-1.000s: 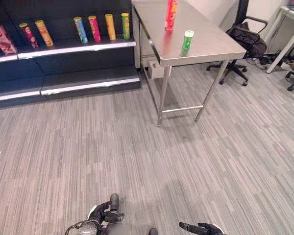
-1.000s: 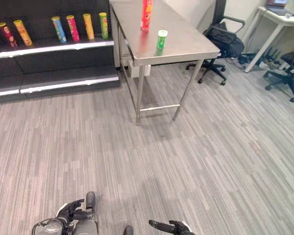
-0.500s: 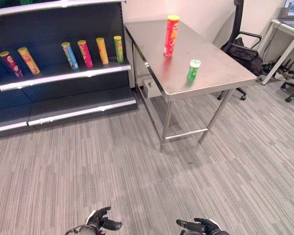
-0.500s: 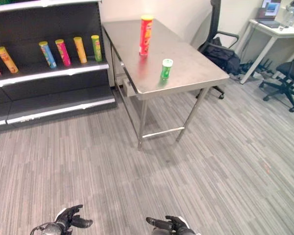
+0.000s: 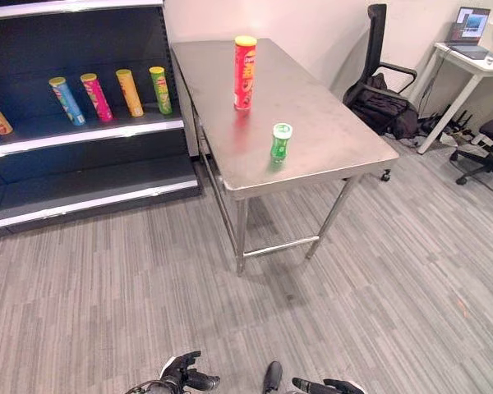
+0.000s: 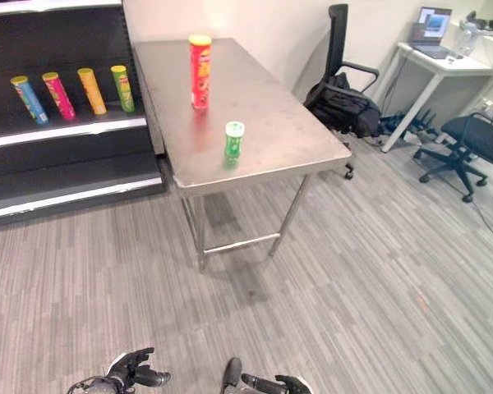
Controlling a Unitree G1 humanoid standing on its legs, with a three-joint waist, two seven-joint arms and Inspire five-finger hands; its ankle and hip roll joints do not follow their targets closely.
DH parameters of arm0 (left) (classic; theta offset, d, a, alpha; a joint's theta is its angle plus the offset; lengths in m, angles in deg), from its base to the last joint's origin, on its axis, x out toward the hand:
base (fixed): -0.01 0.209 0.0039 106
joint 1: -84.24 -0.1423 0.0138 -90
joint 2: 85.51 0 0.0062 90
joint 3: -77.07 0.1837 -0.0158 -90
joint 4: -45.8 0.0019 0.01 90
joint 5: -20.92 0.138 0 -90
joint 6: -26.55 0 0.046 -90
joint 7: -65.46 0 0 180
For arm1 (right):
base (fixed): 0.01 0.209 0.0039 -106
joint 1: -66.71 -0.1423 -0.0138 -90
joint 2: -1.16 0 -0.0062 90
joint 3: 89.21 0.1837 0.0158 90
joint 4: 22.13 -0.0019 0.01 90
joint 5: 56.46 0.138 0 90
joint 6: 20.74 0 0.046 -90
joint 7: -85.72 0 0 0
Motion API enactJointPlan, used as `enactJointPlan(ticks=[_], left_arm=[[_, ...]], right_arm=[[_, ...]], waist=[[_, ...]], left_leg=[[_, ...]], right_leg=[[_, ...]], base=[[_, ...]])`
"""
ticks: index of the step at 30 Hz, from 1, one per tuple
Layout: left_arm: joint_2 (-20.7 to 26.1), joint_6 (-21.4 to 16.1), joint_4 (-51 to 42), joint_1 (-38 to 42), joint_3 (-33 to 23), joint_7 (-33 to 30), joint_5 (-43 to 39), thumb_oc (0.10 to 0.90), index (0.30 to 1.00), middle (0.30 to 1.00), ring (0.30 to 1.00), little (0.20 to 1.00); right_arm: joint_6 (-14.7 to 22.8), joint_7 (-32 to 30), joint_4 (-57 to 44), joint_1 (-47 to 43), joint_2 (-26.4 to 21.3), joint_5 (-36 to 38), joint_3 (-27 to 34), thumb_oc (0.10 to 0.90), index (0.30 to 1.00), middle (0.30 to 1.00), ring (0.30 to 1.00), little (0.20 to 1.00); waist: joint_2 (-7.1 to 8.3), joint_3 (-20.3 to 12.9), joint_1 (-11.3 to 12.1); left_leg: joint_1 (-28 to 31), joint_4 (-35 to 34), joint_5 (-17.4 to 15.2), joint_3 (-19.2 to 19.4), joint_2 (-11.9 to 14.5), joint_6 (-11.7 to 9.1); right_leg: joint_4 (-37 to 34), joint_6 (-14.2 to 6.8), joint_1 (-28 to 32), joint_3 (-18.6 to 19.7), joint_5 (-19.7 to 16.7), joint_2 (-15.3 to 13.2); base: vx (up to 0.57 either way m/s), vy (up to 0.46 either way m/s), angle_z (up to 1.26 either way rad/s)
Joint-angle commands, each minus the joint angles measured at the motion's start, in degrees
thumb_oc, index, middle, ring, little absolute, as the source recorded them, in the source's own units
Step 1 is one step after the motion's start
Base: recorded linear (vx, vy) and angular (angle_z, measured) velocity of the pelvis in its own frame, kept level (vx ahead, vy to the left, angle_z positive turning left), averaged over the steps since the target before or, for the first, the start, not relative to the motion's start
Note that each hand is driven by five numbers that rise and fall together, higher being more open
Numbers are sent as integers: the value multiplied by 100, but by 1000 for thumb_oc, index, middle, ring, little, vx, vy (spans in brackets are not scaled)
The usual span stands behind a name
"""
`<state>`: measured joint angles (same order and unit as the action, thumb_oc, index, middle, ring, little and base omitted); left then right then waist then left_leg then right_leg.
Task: Put the goods on the table back onto the shelves and tidy them up.
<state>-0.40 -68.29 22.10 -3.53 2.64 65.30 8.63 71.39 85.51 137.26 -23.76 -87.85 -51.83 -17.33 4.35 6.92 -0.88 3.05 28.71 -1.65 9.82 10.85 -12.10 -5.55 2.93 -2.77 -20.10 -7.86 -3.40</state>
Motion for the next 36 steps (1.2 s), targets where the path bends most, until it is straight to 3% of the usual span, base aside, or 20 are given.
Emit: enactJointPlan(ticks=[1,3,4,5,6,7,8,9,13,15,18,19,20,22,23,27,29,30,31,36], left_arm=[[240,-259,-473,161,37,-44,-319,800,900,900,900,900],[219,-249,-482,148,42,-31,-374,800,900,900,900,900],[209,-253,-496,106,17,-36,-342,800,900,900,900,900],[203,-251,-506,92,29,-48,-321,800,900,900,900,900],[205,-250,-499,97,32,-56,-319,800,900,900,900,900],[206,-270,-427,117,39,-89,-316,800,900,900,900,900],[204,-282,-384,145,68,-109,-338,800,900,900,900,900],[209,-300,-390,122,73,-108,-344,800,900,900,900,900],[235,-303,-378,121,57,-107,-320,800,900,900,900,900],[368,-298,-351,170,65,-100,-200,800,900,900,900,900],[476,-284,-335,209,62,-111,-127,800,900,900,900,900],[539,-284,-289,262,30,-135,-81,800,900,900,900,900],[539,-284,-287,264,30,-135,-81,800,900,900,900,900],[583,-267,-243,276,13,-138,-50,800,900,900,900,900],[620,-255,-192,284,-2,-135,5,800,900,900,900,900],[635,-258,-77,326,3,-138,-4,800,900,900,900,900],[652,-249,-14,404,19,-161,112,800,900,900,900,900],[652,-249,-14,404,19,-161,112,800,900,900,900,900],[616,-290,-46,328,-25,-100,41,800,900,900,900,900],[635,-313,-586,41,-187,11,-74,800,900,900,900,900]], right_arm=[[129,-84,17,-65,-305,240,38,800,900,900,900,900],[132,-91,-42,-79,-327,294,29,800,900,900,900,900],[148,-97,-67,-104,-355,304,11,800,900,900,900,900],[145,-109,-72,-105,-362,279,9,800,900,900,900,900],[150,-125,-69,-109,-367,258,2,800,900,900,900,900],[155,-147,-37,-117,-377,201,-24,800,900,900,900,900],[157,-149,-13,-123,-379,147,-63,800,900,900,900,900],[152,-116,-2,-106,-382,108,-75,800,900,900,900,900],[138,-85,44,-121,-350,22,-39,800,900,900,900,900],[102,-49,20,-189,-259,0,-23,800,900,900,900,900],[86,-33,-30,-254,-208,-1,-38,800,900,900,900,900],[82,-24,-62,-292,-180,16,-22,800,900,900,900,900],[81,-24,-62,-293,-179,16,-22,800,900,900,900,900],[70,-43,-46,-296,-174,-8,-8,800,900,900,900,900],[45,-85,28,-279,-177,-49,25,800,900,900,900,900],[38,-121,195,-187,-186,-23,114,800,900,900,900,900],[23,-167,532,-119,-246,-55,252,800,900,900,900,900],[23,-167,532,-119,-246,-55,252,800,900,900,900,900],[46,-203,523,-45,-270,45,370,800,900,900,900,900],[173,-413,319,215,-864,388,1159,800,900,900,900,900]], waist=[[102,284,37],[109,305,44],[109,307,105],[91,291,127],[46,270,141],[-52,238,223],[-116,217,302],[-160,187,305],[-213,121,301],[-118,59,307],[-87,50,328],[-95,38,317],[-87,34,326],[-105,35,295],[-128,42,266],[-155,78,122],[-123,54,24],[-123,56,23],[-53,-16,3],[-27,-249,-65]], left_leg=[[-877,87,365,93,-434,371],[-1003,-120,405,228,-222,423],[-917,-936,191,364,-25,524],[-905,-1475,284,374,93,516],[-818,-2007,460,375,181,475],[-877,-2794,1083,71,465,353],[-928,-3206,1296,-392,580,216],[-894,-3260,1222,-530,550,197],[-720,-3217,1065,-435,413,193],[-641,-3155,859,-254,103,375],[-570,-3218,764,-64,-101,562],[-481,-3314,692,102,-304,716],[-483,-3314,691,114,-314,722],[-348,-3371,575,238,-492,853],[-224,-3371,442,358,-595,940],[-9,-3371,308,559,-636,949],[79,-3371,197,702,-644,904],[80,-3371,197,701,-644,904],[98,-3371,246,710,-655,874],[181,-3371,248,776,-557,768]], right_leg=[[55,-696,666,10,569,-262],[55,-688,763,-51,666,-224],[55,-799,821,-17,729,-253],[55,-846,818,-9,752,-281],[55,-874,822,10,798,-276],[55,-910,847,43,913,-226],[55,-961,948,157,1029,-223],[55,-1011,1025,209,1061,-245],[96,-1109,1136,289,1000,-459],[410,-1256,1010,404,856,-872],[778,-1326,769,532,799,-1088],[1135,-1410,563,535,622,-1284],[1149,-1416,546,550,626,-1296],[1642,-1432,308,478,372,-1522],[1963,-1396,204,244,212,-1682],[1905,-1324,-15,107,285,-1453],[983,-1290,27,5,342,-1138],[982,-1290,30,4,341,-1137],[529,-1333,244,245,318,-977],[55,-1348,568,229,229,-803]], base=[[102,-174,5],[184,6,10],[259,141,-3],[271,201,-10],[274,270,-22],[375,343,-29],[413,383,-35],[327,313,-41],[166,244,-32],[206,448,-12],[66,282,-7],[42,221,-17],[77,332,-5],[75,272,6],[86,287,-6],[72,106,-34],[87,-60,-25],[72,-64,-25],[52,-59,-9],[104,-89,-20]])
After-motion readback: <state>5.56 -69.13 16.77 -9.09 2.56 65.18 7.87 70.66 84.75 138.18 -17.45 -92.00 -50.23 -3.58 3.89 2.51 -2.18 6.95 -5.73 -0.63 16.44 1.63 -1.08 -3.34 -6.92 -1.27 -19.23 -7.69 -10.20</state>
